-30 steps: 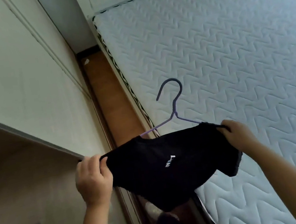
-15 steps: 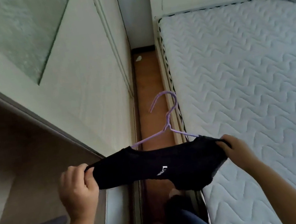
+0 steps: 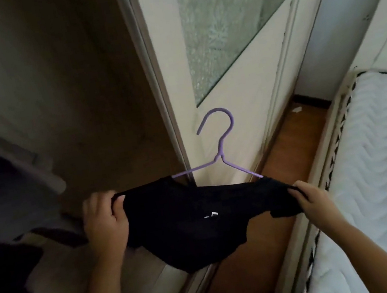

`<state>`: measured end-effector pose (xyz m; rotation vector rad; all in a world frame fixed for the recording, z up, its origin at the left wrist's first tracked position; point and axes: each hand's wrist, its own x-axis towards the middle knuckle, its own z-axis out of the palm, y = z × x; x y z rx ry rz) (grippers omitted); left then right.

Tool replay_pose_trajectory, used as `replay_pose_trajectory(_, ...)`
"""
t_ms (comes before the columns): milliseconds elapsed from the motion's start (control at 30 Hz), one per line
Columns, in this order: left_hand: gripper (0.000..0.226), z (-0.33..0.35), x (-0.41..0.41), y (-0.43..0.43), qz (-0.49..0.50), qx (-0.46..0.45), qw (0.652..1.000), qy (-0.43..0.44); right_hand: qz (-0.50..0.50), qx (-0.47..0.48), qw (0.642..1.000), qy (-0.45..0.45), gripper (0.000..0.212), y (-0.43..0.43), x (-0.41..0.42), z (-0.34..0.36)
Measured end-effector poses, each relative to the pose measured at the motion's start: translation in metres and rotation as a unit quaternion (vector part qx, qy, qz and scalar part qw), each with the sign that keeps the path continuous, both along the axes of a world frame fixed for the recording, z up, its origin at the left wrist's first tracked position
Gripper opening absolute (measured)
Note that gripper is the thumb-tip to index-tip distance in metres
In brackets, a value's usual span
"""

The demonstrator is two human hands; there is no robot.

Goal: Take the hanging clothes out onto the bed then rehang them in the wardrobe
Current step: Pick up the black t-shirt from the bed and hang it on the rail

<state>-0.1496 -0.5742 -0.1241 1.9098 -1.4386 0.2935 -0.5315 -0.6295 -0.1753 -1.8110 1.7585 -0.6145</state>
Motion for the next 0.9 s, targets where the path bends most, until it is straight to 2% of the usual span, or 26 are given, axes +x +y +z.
replay_pose_trajectory(100,0.034,0.021,0.013,-0.003,0.004,0.000,1.000,-0.016,0.011,-0.045,0.999,-0.018,0.030,-0.001,0.015,0.012)
replay_pose_trajectory(200,0.021,0.044,0.023,-0.010,-0.009,-0.004,1.000,-0.011,0.008,-0.079,0.996,-0.036,0.023,-0.001,0.023,0.028)
replay_pose_trajectory(267,0.024,0.058,0.026,-0.017,-0.024,-0.024,0.999,-0.015,0.003,-0.114,0.993,-0.039,0.023,0.002,0.022,0.042)
replay_pose_trajectory(333,0.032,0.070,0.027,-0.023,-0.042,-0.043,0.998,-0.029,0.001,-0.142,0.989,-0.034,0.025,0.007,0.018,0.057)
replay_pose_trajectory(533,0.031,0.085,0.022,-0.038,-0.071,-0.087,0.993,-0.046,0.003,-0.169,0.986,-0.008,0.028,0.036,0.001,0.113)
replay_pose_trajectory(667,0.020,0.090,0.015,-0.052,-0.070,-0.067,0.995,-0.022,0.015,-0.199,0.980,0.010,0.030,0.059,-0.002,0.159)
replay_pose_trajectory(900,0.022,0.114,0.004,-0.067,-0.083,-0.067,0.994,0.023,-0.006,-0.156,0.976,-0.149,0.028,0.078,0.016,0.216)
